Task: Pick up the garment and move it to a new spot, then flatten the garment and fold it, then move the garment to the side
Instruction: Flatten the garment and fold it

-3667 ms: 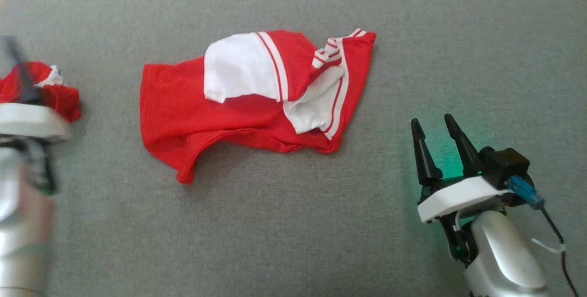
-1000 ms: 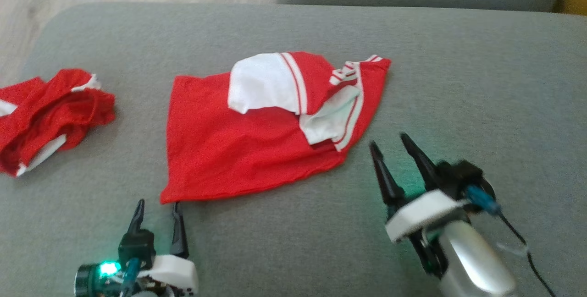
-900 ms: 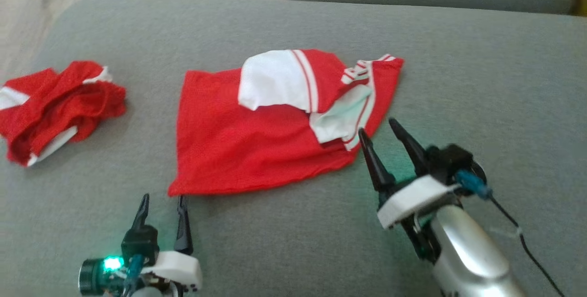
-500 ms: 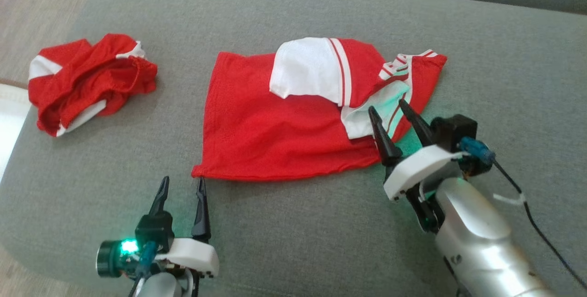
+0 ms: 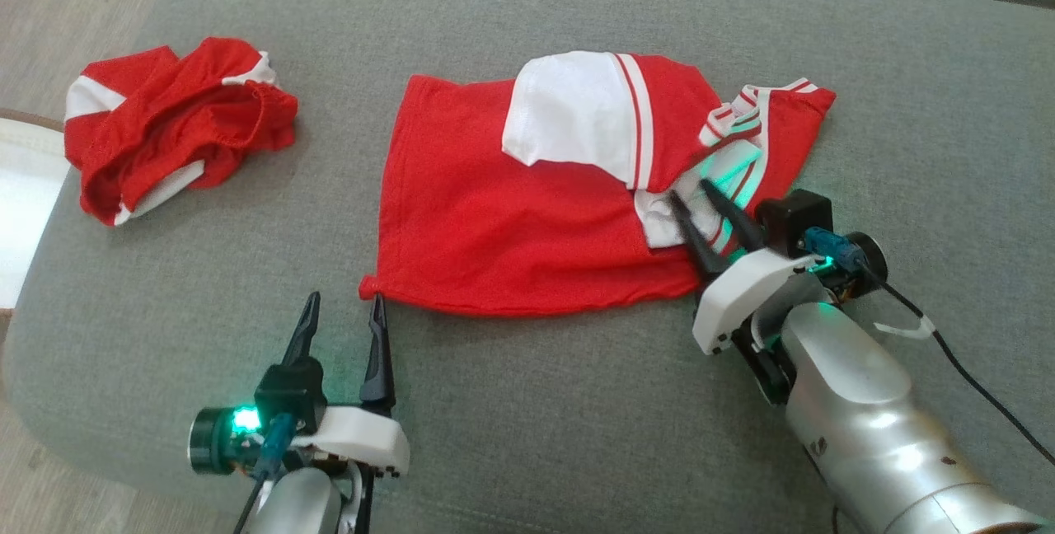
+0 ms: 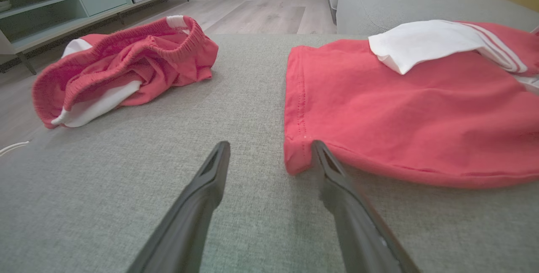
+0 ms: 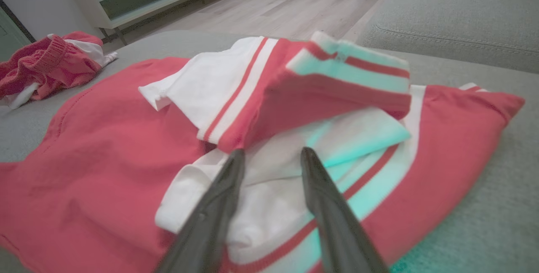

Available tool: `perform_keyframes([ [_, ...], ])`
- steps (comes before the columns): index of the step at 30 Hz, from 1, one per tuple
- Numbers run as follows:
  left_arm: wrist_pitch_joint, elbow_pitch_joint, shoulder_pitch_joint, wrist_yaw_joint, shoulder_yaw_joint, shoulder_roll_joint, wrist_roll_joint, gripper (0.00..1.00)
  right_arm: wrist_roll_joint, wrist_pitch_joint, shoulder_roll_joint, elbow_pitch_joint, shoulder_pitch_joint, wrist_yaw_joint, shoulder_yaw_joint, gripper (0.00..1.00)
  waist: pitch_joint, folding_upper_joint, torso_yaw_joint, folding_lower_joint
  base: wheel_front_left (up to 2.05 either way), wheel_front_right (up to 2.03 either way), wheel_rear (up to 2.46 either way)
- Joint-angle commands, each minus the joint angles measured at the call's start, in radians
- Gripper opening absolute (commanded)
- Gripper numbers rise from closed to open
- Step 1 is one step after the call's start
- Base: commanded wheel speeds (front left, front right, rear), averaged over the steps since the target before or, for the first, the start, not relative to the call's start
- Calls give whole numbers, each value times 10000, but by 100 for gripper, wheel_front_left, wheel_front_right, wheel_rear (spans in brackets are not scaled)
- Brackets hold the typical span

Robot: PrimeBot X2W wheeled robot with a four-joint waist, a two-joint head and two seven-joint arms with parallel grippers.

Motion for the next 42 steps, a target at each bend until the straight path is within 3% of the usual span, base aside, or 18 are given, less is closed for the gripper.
perform_keyframes([
  [1,-95,-217,-259,67,242,52,-55,100,-37,-38,125,-130,-274,-7,146,0,-4,0,-14,-1,0,0,0],
  [7,-95,-216,-194,25,335,51,-78,100,28,-38,125,-202,-214,-7,124,0,-123,0,-193,-1,0,0,0],
  [12,-95,-358,-118,-91,507,51,65,100,151,-38,126,-1371,168,-7,-655,0,-406,0,-633,-1,0,0,0],
  [20,-95,-357,189,-333,898,51,252,100,-35,-38,38,-3350,1782,-7,-2693,0,-1104,0,-2176,-1,0,0,0],
  [27,-95,-55,417,-418,947,51,86,100,-284,-38,-51,-3538,3451,-7,-4026,0,-1378,0,-3393,-1,0,0,0],
  [28,-95,-12,423,-414,941,51,96,100,-319,-38,-39,-3363,3616,-7,-4223,43,-1384,0,-3506,-1,0,0,0],
  [29,-95,29,434,-405,948,51,75,100,-342,-38,-21,-3275,3712,-7,-4438,100,-1387,0,-3592,-1,0,0,0],
  [35,-95,103,439,-308,1054,51,154,100,-947,-38,89,-4253,3954,-7,-5355,100,-1432,0,-3772,-1,0,0,0],
  [42,-95,-128,492,-168,1401,51,438,100,-1495,-38,120,-5653,3899,-7,-4979,100,-1531,0,-3626,-1,0,0,0],
])
